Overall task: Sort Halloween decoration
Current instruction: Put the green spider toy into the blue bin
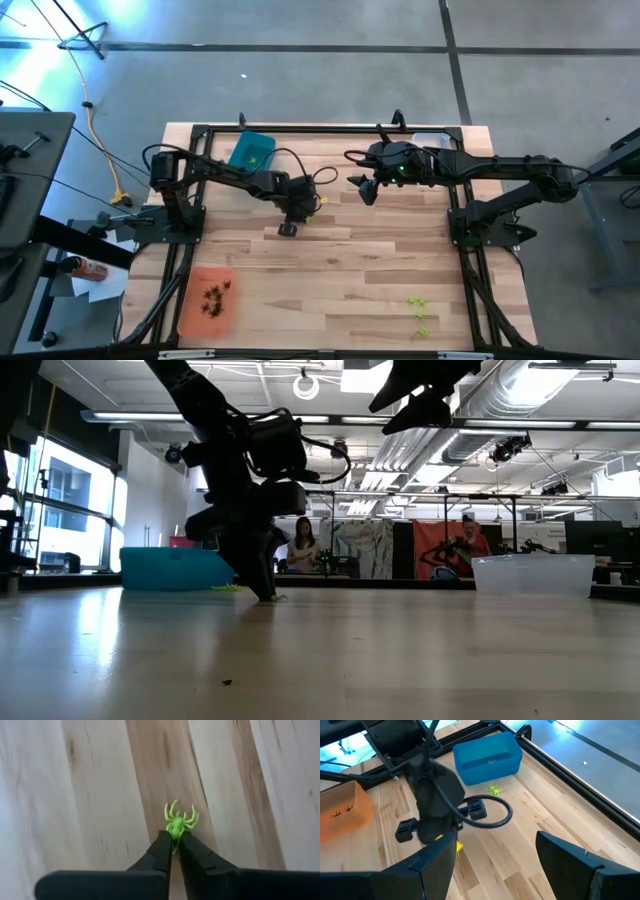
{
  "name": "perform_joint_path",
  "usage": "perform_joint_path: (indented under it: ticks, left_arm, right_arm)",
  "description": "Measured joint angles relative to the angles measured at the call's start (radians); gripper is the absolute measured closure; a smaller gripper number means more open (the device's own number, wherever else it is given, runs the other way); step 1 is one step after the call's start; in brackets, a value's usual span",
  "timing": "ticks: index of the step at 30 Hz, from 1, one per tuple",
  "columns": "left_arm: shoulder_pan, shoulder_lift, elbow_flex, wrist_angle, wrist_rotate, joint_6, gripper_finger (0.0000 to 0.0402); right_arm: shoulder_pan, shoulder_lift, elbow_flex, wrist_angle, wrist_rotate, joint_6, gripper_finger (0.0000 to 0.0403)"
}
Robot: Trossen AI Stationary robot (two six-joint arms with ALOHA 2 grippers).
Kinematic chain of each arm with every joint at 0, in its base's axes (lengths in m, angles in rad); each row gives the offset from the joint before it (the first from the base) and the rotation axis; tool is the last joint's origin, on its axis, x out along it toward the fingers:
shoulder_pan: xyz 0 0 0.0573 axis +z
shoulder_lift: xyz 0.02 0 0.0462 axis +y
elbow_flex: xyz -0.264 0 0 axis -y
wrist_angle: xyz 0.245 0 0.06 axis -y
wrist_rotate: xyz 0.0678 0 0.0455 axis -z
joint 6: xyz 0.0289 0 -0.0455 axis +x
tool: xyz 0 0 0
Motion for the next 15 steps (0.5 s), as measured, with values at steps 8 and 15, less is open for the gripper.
perform_joint_path:
  ticks: [8, 15]
  left_arm:
    - [0.081, -0.103, -0.005, -0.005, 0.107, -0.063, 0.04]
    - [0.14, -0.283, -0.005, -0.02, 0.12, -0.074, 0.0401]
  right_arm:
    - [0.0, 0.0, 0.0, 0.0, 0.0, -0.002, 0.0134]
    - [0.0, 0.0, 0.0, 0.0, 0.001, -0.01, 0.0134]
